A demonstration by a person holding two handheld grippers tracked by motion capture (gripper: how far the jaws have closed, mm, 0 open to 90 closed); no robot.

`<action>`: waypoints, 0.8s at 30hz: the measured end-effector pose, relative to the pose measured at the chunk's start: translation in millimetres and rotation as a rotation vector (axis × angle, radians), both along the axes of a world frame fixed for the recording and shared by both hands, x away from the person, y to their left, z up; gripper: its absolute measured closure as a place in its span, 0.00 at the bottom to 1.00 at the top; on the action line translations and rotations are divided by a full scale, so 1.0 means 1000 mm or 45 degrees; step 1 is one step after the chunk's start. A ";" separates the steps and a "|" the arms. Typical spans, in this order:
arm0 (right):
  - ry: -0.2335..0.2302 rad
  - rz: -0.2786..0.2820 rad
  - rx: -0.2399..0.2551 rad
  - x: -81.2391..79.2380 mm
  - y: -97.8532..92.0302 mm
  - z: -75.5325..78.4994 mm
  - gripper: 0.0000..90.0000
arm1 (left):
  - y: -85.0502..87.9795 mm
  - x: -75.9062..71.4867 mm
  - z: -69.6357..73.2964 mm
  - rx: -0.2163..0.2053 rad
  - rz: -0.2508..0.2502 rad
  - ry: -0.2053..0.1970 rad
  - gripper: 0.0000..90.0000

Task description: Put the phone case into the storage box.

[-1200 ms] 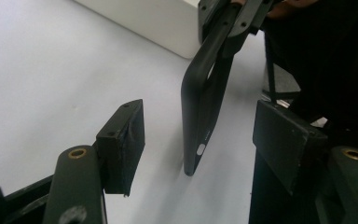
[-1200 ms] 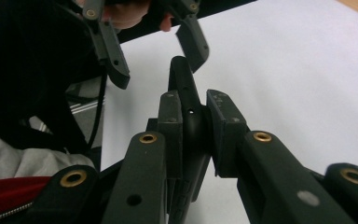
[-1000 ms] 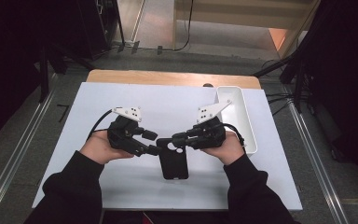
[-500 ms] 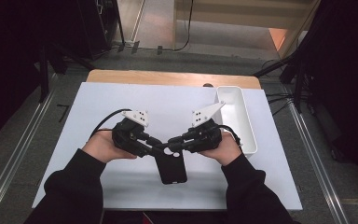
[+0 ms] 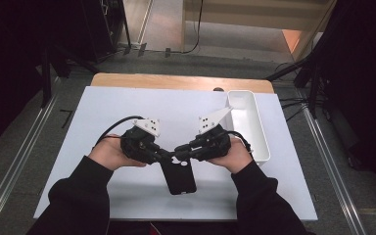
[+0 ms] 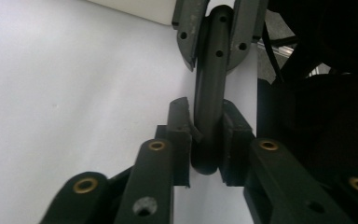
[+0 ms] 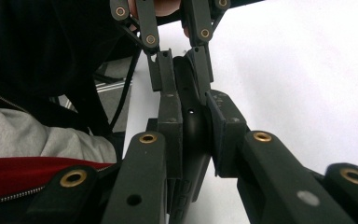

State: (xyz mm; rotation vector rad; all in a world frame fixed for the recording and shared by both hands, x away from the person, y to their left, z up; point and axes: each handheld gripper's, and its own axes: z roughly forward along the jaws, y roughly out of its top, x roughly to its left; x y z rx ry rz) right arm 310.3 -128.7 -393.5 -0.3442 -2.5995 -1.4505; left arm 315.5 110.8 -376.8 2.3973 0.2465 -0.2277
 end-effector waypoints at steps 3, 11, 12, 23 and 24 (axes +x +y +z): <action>0.007 -0.003 -0.002 0.001 0.000 -0.001 0.83 | 0.000 0.000 0.000 -0.001 -0.005 -0.012 0.87; 0.029 0.004 -0.016 0.000 0.001 0.000 0.83 | 0.000 -0.002 0.000 0.002 -0.019 -0.006 0.88; 0.028 0.004 -0.022 0.000 0.001 0.000 0.83 | 0.000 -0.002 0.000 0.001 -0.011 -0.003 0.88; 0.057 -0.050 0.027 0.000 -0.002 0.007 0.73 | 0.001 -0.003 0.004 -0.012 0.013 0.018 0.88; 0.054 -0.061 0.032 0.000 -0.003 0.009 0.73 | 0.001 -0.003 0.004 -0.017 0.013 0.019 0.88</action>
